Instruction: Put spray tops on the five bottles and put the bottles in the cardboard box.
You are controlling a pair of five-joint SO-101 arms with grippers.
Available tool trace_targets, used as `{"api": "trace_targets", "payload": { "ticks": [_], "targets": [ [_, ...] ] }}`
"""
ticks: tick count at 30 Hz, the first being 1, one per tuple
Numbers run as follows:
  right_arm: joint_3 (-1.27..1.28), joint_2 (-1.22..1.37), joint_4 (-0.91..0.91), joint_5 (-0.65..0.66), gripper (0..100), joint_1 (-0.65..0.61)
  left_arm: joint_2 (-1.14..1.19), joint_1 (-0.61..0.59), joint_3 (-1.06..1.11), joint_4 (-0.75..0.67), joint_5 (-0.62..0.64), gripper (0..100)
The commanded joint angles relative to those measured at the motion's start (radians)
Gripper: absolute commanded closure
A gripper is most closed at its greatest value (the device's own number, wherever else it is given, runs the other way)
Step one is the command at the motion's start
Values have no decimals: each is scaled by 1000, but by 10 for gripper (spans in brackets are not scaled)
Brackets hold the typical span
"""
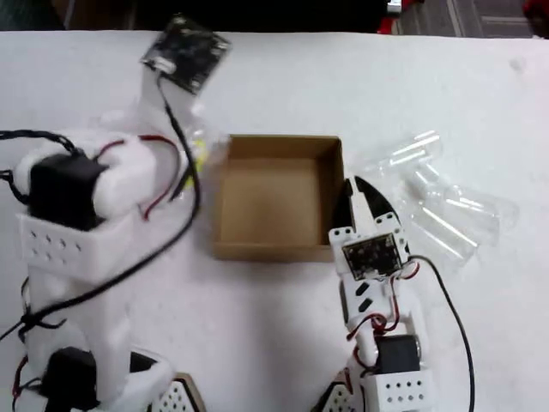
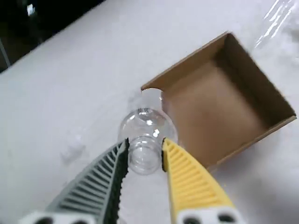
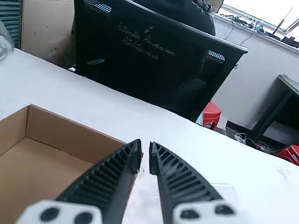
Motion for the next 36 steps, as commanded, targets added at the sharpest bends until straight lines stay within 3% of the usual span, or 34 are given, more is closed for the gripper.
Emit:
{"api": "trace_targets", "payload": {
  "ticks": [1, 10, 20, 25, 36],
  "targets": [
    [8, -4, -28, -26, 981, 53, 159, 90, -160, 15, 2, 962],
    [8, -2, -48, -123, 981, 116, 647, 91, -560, 38, -68, 962],
    [8, -1, -47, -120, 981, 97, 828, 12, -578, 28, -78, 958],
    [9, 21, -36, -118, 981, 73, 885, 2, -578, 6, -152, 958],
    [14, 151, -171, -117, 981, 71, 900, -56, -569, -130, -158, 958]
  ]
}}
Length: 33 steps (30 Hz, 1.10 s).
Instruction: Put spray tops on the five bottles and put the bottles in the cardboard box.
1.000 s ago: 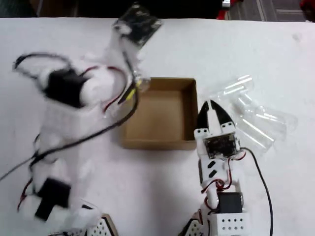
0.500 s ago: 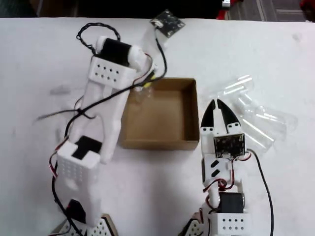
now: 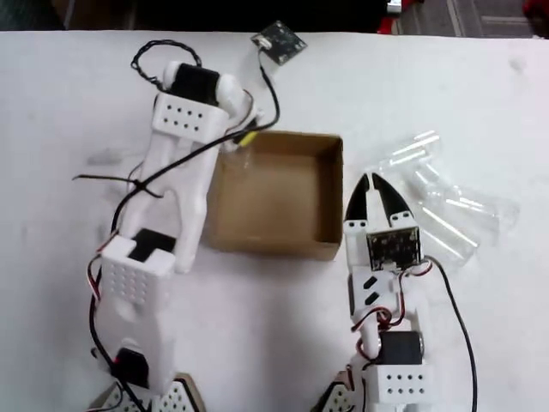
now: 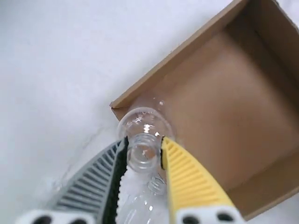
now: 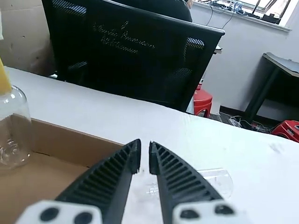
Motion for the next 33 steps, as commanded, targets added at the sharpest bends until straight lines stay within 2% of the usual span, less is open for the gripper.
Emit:
{"api": "trace_targets", "payload": {
  "ticks": [1, 22, 27, 33],
  "targets": [
    [11, 48, -70, 0, 981, -7, -15, -45, -51, -55, -8, 958],
    [11, 67, -88, 0, 981, -7, 76, -18, -61, -77, -6, 955],
    [11, 67, -88, 0, 981, -7, 76, -18, -61, -77, 5, 814],
    [11, 67, -88, 0, 981, -7, 84, -36, -158, -63, 54, 823]
  ]
}}
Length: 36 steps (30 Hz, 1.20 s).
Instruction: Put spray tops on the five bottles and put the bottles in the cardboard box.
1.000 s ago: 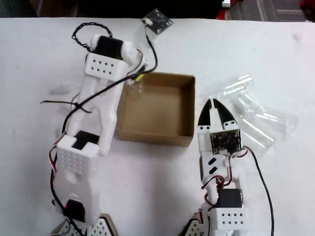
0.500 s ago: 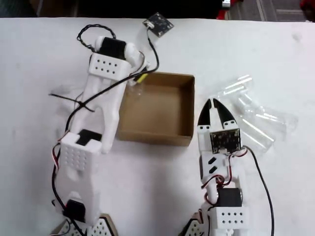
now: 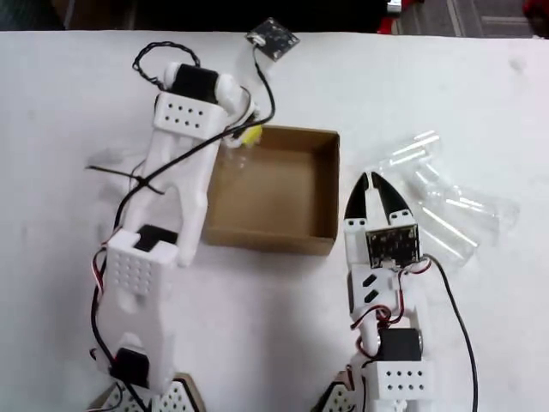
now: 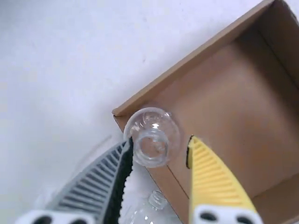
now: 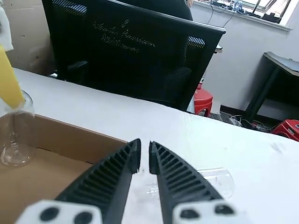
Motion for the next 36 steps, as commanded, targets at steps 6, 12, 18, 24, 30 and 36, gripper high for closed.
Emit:
{"api": "trace_targets", "payload": {
  "ticks": [6, 12, 18, 24, 30, 36],
  "targets": [
    [11, 2, -27, 2, 981, -7, -13, -44, -199, 31, 28, 823],
    [11, 2, -27, 2, 981, -5, -16, -67, -371, 175, 28, 823],
    [11, 2, -27, 2, 981, -1, -119, -208, -299, 172, 5, 825],
    [11, 1, -27, 2, 981, -2, -424, -266, 87, 172, -120, 827],
    [11, 1, -27, 2, 981, -2, -822, -226, 548, 146, -347, 827],
    [11, 1, -27, 2, 981, -4, -1024, -239, 947, -71, -460, 824]
  ]
}}
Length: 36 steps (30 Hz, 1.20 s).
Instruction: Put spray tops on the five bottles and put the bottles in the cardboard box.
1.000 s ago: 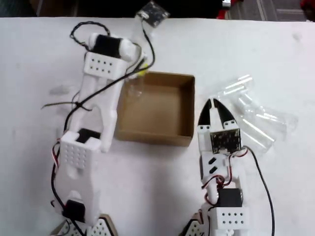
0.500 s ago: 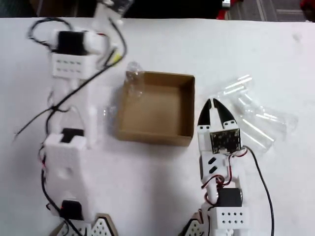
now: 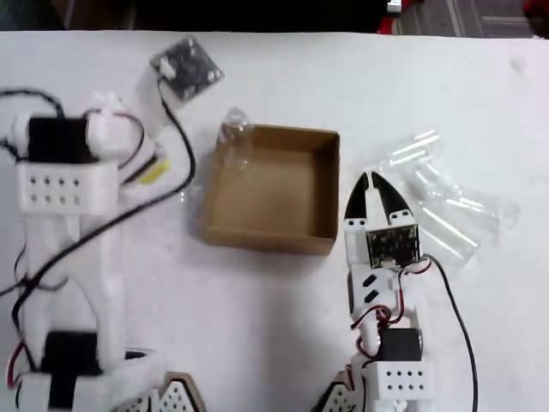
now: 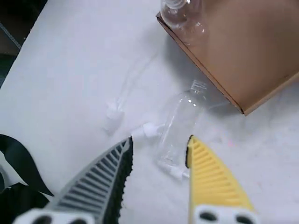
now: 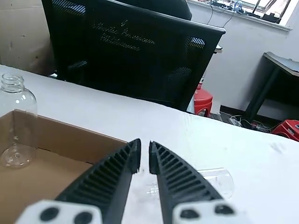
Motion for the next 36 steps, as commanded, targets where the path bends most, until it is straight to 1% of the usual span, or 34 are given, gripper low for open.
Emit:
{"api": "trace_targets", "payload": {
  "ticks": [1, 4, 9, 14, 16, 19, 22, 27, 33, 36],
  "targets": [
    [11, 1, -27, 2, 981, -5, -145, -5, 273, -173, -68, 823],
    [11, 1, -27, 2, 981, -5, -150, -28, 379, -233, -97, 823],
    [11, 2, -25, 2, 981, -8, -151, -45, 479, -262, -141, 823],
    [11, 4, -25, 2, 981, -10, -151, 2, 519, -287, -147, 823],
    [11, 4, -25, 2, 981, -10, -151, 35, 557, -336, -146, 823],
    [11, 4, -25, 2, 981, -10, -150, 74, 634, -456, -146, 823],
    [11, 4, -25, 2, 981, -10, -150, 87, 680, -543, -150, 823],
    [11, 4, -25, 2, 981, -10, -128, 84, 692, -592, -155, 823],
    [11, 4, -25, 2, 981, -10, 64, 87, 681, -684, -229, 823],
    [11, 4, -25, 2, 981, -10, 125, 79, 635, -690, -224, 823]
  ]
}}
